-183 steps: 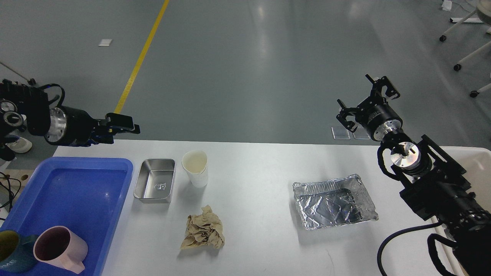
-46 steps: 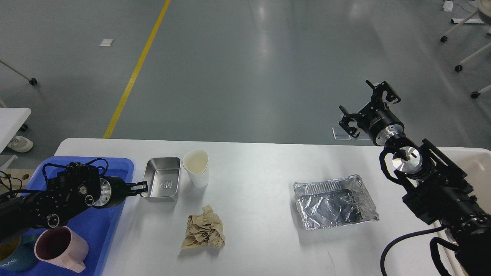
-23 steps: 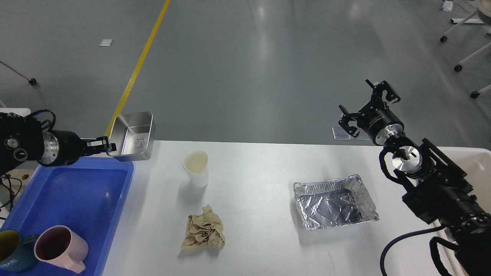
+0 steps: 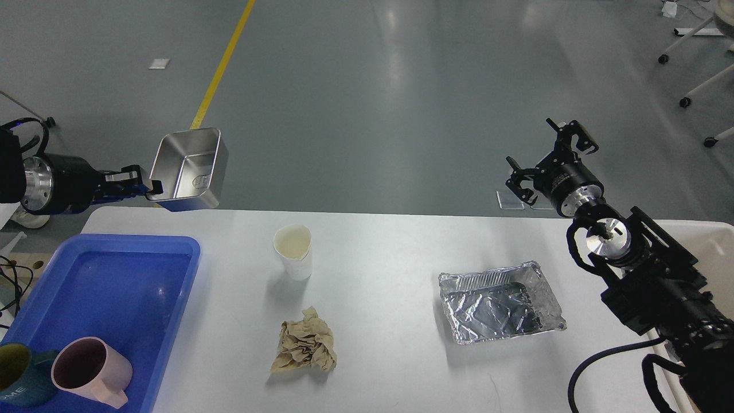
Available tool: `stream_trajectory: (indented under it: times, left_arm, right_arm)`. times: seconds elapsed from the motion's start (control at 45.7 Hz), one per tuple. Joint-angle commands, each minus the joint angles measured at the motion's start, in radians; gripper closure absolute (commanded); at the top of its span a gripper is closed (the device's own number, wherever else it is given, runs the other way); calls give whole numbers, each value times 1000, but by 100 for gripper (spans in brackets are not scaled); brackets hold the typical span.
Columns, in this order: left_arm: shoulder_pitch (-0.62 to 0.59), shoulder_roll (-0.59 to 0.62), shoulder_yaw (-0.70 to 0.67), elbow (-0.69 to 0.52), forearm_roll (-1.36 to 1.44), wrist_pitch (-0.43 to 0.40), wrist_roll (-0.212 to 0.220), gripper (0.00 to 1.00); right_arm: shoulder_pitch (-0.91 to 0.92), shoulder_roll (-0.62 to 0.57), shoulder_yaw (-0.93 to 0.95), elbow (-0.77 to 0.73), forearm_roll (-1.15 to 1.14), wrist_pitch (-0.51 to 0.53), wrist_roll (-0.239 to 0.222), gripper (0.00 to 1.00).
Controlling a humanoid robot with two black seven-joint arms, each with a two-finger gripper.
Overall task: Tidy desktop
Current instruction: 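Lift the steel tray and carry it over the blue bin, then lower the steel tray into the blue bin and open the left gripper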
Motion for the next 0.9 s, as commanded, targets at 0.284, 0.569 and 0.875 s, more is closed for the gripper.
stream_trajectory:
  times: [0.284,0.569,0.875]
  left_arm:
    - [274,60,23,40,13,202,71,100]
    - [364,19,23,161,15,283,52,100]
    - [366,-74,24,302,16,295,35,100]
  right_arm:
    - [-2,-2,0,-3,0,2,-1,0]
    - [-20,-3,-2,-3,0,6,-1,0]
    - [-39,-3,-2,-2,0,8,-1,0]
